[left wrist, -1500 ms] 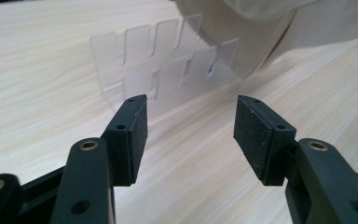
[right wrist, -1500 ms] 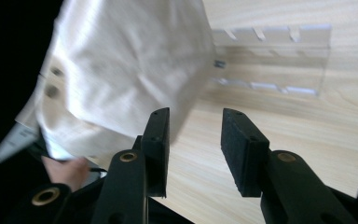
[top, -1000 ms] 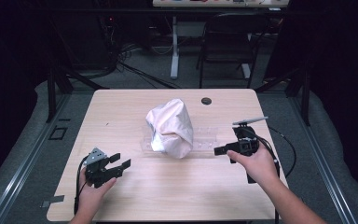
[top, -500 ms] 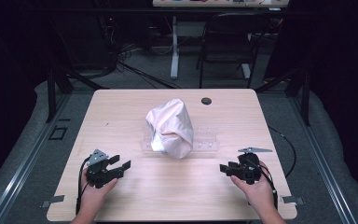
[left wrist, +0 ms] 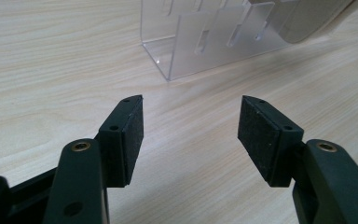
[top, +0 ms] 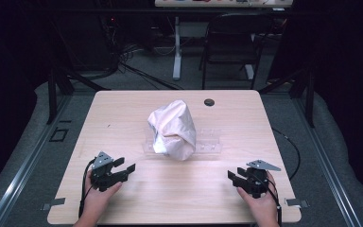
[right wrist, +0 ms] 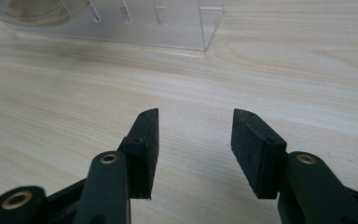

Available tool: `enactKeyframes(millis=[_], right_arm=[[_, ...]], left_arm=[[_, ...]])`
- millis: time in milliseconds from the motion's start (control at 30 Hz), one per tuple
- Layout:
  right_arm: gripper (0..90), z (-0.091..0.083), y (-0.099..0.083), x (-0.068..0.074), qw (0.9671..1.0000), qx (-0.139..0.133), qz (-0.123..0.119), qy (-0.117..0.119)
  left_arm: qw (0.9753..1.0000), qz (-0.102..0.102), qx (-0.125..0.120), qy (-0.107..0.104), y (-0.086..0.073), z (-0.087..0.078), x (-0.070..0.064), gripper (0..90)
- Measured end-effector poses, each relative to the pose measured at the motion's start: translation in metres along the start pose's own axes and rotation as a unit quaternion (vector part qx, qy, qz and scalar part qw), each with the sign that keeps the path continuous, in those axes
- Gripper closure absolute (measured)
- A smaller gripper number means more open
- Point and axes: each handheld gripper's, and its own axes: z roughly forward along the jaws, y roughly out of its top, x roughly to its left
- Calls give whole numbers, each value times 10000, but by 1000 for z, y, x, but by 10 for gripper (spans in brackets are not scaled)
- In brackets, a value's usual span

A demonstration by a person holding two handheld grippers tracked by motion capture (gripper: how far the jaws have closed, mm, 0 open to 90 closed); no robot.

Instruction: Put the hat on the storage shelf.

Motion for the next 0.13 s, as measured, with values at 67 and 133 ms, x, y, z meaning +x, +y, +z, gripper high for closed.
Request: enactKeyframes(millis=[67, 133], right_arm=[[510, 0, -5, 1, 9998, -128, -157, -61], [499, 0, -7, 2, 9994, -222, -250, -87]], left_arm=[[10000, 55, -22, -38, 0, 1, -3, 412], [9998, 162, -45, -112, 2, 1, -8, 412]])
